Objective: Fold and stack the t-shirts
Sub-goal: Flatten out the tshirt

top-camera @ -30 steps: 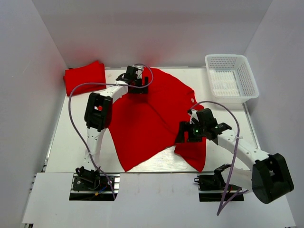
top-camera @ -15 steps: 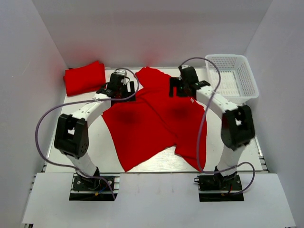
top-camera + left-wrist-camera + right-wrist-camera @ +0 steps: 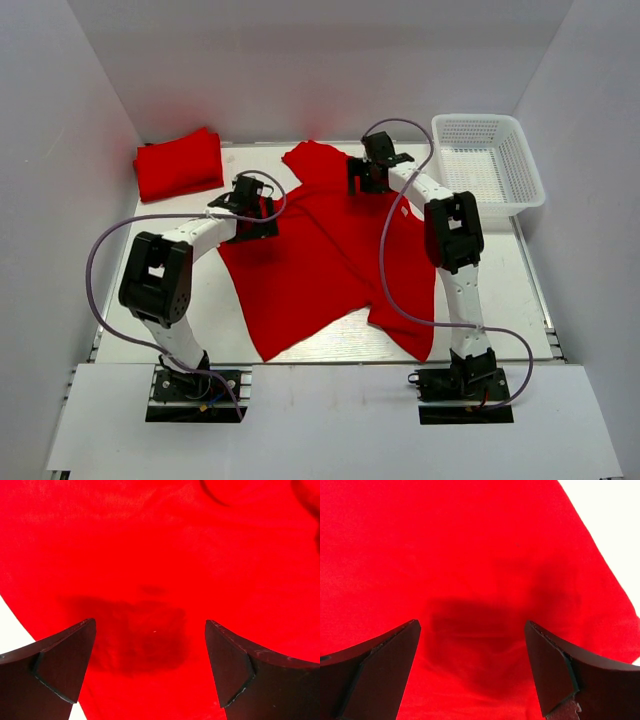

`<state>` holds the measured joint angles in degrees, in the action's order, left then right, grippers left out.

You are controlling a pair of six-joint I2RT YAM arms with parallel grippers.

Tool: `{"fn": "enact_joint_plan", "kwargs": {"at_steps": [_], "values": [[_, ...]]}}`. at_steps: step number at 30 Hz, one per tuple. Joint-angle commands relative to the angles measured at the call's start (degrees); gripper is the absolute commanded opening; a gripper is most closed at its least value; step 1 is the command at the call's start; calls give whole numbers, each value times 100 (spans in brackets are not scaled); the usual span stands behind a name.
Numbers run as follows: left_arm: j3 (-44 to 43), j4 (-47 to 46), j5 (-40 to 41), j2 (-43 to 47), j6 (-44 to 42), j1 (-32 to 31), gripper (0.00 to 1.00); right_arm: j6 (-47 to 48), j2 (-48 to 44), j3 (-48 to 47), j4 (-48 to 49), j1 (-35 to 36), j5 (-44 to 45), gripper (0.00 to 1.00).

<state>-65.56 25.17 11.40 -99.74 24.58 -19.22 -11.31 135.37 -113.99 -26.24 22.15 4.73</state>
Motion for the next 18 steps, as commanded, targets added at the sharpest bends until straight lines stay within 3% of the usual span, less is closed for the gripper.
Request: {"fn": "enact_joint_plan", "kwargs": {"at_steps": [1, 5, 11, 18], "values": [[193, 23, -41, -88, 170, 85, 100, 76, -370, 463, -58, -149, 63, 90], [26, 50, -41, -588, 223, 138, 100, -37, -363, 773, -92, -333, 116, 90], [-764, 94, 214, -1415, -57, 252, 100, -169, -73, 484, -346, -685, 396, 90], [-2723, 94, 99, -2865, -558, 428, 100, -205, 507, -386, -487, -1168, 494, 90]]}}
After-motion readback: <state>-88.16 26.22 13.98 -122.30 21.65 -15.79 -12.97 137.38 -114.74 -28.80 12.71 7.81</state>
